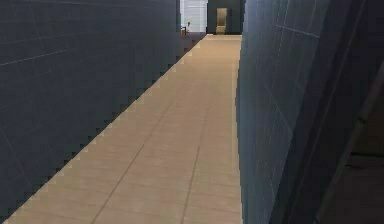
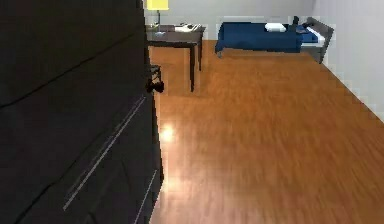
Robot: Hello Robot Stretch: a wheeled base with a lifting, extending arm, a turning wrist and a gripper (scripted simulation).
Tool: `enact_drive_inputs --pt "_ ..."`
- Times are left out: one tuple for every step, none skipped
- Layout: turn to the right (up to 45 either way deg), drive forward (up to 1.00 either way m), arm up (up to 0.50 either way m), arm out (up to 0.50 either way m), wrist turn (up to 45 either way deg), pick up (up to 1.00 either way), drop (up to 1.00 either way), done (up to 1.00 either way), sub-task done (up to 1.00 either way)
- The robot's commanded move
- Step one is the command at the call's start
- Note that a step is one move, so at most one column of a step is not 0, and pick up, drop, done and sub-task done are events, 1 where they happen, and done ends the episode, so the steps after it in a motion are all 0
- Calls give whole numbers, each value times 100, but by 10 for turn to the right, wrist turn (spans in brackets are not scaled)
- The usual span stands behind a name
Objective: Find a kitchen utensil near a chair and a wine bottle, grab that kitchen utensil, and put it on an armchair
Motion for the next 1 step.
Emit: enact_drive_inputs --pt "0 100 0 0 0 0 0 0 0"
